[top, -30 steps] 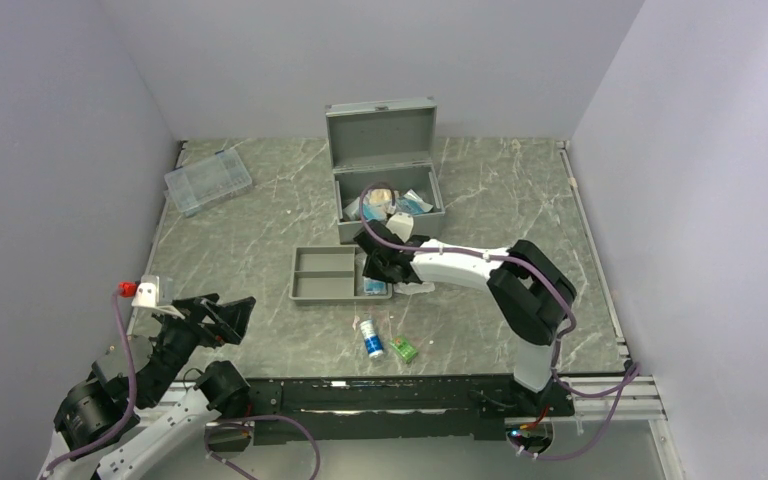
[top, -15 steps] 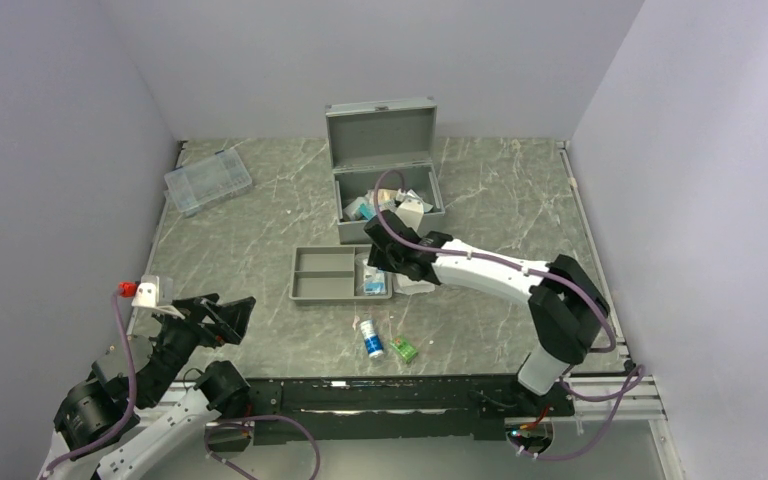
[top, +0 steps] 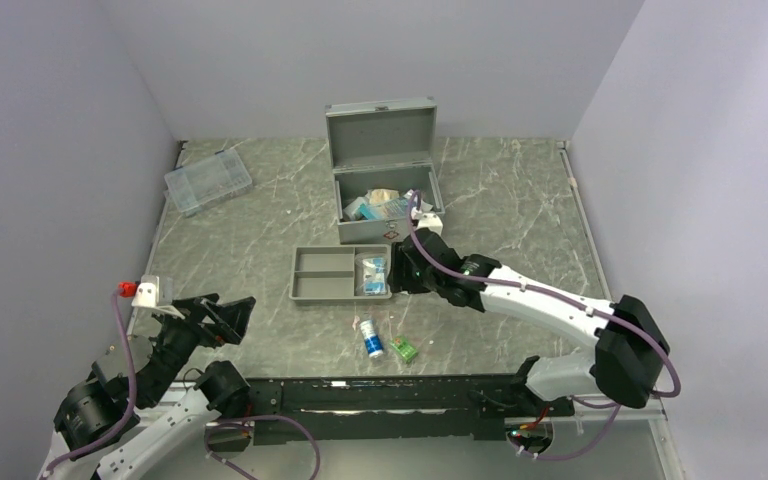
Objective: Organize the medicine kit
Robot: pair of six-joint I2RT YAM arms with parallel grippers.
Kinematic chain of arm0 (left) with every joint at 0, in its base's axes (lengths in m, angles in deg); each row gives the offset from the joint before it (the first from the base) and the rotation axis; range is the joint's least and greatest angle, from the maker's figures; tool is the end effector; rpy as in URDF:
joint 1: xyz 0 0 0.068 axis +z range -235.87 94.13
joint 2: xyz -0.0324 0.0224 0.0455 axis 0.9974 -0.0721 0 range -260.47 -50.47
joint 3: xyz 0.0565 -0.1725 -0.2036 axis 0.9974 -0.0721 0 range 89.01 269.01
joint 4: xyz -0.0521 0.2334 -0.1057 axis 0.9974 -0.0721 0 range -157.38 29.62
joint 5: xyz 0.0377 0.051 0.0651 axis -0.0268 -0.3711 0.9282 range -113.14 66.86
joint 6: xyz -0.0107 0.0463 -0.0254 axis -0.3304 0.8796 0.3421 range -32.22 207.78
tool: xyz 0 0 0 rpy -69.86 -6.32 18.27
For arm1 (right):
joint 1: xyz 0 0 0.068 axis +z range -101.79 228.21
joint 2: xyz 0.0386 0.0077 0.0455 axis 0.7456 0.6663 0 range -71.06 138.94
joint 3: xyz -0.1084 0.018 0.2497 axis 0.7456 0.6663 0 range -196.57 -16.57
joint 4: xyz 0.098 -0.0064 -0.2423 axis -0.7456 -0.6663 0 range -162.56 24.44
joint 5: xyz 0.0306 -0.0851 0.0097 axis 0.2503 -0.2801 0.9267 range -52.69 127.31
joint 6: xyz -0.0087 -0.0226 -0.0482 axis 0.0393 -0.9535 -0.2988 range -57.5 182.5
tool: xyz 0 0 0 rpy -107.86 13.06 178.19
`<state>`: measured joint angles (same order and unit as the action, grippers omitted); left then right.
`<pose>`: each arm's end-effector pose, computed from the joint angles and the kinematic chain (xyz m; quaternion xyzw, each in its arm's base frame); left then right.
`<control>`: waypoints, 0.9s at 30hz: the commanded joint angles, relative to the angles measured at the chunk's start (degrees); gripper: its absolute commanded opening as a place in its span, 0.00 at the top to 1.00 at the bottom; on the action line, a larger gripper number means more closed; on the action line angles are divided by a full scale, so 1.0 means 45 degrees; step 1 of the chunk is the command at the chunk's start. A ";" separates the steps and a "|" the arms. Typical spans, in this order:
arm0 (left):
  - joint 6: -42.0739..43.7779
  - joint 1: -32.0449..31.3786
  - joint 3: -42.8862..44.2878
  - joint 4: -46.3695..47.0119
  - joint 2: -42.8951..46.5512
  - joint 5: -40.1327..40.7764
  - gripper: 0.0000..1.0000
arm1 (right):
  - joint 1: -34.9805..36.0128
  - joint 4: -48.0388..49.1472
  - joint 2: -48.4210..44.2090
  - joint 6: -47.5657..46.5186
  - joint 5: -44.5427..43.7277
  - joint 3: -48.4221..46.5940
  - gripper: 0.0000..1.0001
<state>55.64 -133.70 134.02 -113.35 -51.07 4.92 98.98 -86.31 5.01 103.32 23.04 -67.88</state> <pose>0.0079 0.0163 0.3149 -0.0562 0.7500 -0.2660 0.6030 0.1839 0.2115 0.2441 -0.0328 0.9190 0.1891 0.3443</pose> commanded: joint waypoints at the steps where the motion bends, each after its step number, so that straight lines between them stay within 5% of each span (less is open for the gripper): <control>1: 0.0175 -0.0021 0.0107 0.0443 0.0238 -0.0025 0.00 | 0.0049 -0.0858 -0.0961 -0.1494 0.1421 0.0357 0.41; 7: 0.0150 -0.0025 0.0114 0.0412 0.0232 0.0043 0.00 | 0.0086 -0.1676 -0.1433 -0.2961 0.2550 0.0555 0.25; 9: 0.0144 -0.0027 0.0124 0.0386 0.0233 0.0058 0.01 | 0.0181 -0.1739 -0.1365 -0.3401 0.3087 0.0600 0.02; 10: 0.0144 -0.0016 0.0132 0.0394 -0.0025 0.0070 0.00 | 0.0255 -0.1827 -0.1291 -0.3571 0.3430 0.0586 0.00; 18: 0.0083 -0.0021 0.0151 0.0328 -0.0169 0.0157 0.01 | 0.1064 -0.2520 -0.0880 -0.3529 0.2712 0.0738 0.02; 27: 0.0092 -0.0024 0.0133 0.0365 -0.0238 0.0156 0.01 | 0.1998 -0.2890 -0.0850 -0.2825 0.2689 0.1552 0.19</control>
<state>55.61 -133.70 134.02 -113.35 -51.12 5.07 106.06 -97.83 1.10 88.85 35.87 -61.95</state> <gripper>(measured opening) 0.994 0.853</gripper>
